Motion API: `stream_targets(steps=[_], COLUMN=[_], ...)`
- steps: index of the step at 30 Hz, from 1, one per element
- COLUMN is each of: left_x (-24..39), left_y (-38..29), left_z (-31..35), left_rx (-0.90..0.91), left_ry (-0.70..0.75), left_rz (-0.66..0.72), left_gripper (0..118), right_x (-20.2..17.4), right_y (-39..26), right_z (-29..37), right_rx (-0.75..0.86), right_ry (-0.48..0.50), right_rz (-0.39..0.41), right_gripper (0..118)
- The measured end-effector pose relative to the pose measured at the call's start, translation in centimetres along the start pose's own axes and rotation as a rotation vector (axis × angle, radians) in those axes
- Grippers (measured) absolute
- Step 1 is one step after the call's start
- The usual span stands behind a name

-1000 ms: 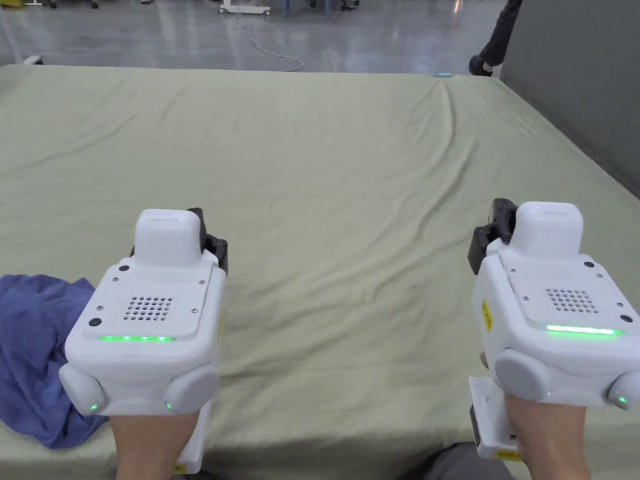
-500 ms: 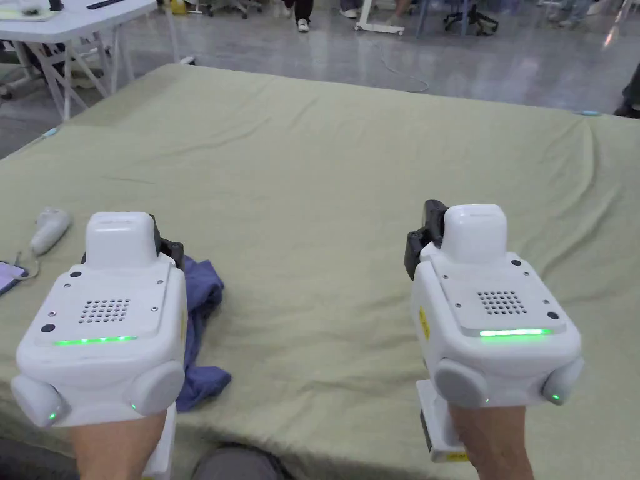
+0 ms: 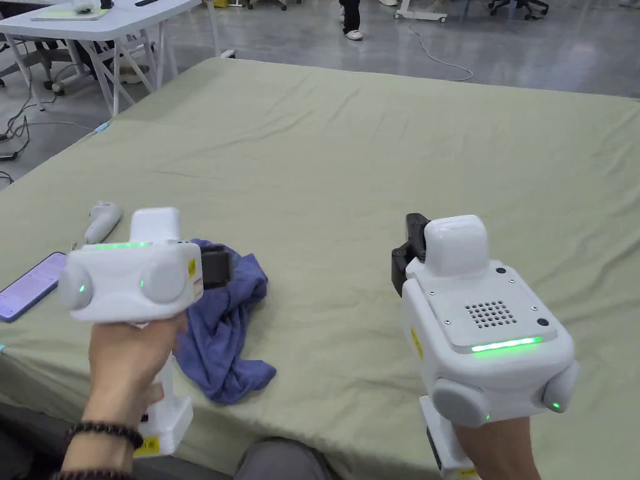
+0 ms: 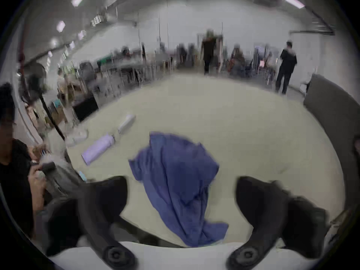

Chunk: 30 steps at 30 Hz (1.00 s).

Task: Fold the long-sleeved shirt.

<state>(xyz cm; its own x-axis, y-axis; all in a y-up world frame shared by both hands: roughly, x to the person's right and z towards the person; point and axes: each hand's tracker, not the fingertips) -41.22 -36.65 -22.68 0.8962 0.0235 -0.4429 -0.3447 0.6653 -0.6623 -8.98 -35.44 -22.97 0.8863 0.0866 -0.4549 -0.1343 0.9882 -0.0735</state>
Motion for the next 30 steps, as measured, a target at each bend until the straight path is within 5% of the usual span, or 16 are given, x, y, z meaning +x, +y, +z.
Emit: stream_targets(steps=[1, 10, 12, 14, 15, 19, 26, 30], left_x=[-0.1, -1.1, -1.2, -0.9, -0.9, -0.6, 3.7, 12.6], left_y=[0.4, 2.5, 2.3, 1.7, 1.8, 2.3, 6.2, 7.7], left_z=[-1.1, -12.8, -13.2, -12.6, -12.5, -10.5, -0.9, 4.1], left_rx=[-0.033, -0.224, -0.210, -0.212, -0.210, -0.180, 0.082, 0.171], left_ry=[-0.020, 0.021, -0.016, -0.014, -0.008, -0.040, -0.390, -0.524], left_rz=[-0.007, -0.016, 0.019, 0.045, 0.053, 0.018, 0.019, -0.185], left_gripper=[114, 106, 82, 27, 16, 11, 0, 0], right_x=[0.2, 2.1, 2.5, 2.8, 2.8, 3.4, 4.9, 7.4], right_y=[-0.1, -0.9, -1.1, -1.3, -1.3, -1.5, -0.9, -0.3], right_z=[0.0, -0.9, -1.1, -1.3, -1.3, -1.2, -0.4, 1.3], right_rx=[-0.005, -0.053, -0.063, -0.076, -0.081, -0.091, -0.079, -0.055], right_ry=[-0.005, -0.048, -0.060, -0.078, -0.084, -0.099, -0.132, -0.207], right_rz=[-0.004, -0.005, -0.004, 0.007, 0.011, -0.017, -0.032, -0.057], right_gripper=[0, 0, 0, 0, 0, 0, 0, 0])
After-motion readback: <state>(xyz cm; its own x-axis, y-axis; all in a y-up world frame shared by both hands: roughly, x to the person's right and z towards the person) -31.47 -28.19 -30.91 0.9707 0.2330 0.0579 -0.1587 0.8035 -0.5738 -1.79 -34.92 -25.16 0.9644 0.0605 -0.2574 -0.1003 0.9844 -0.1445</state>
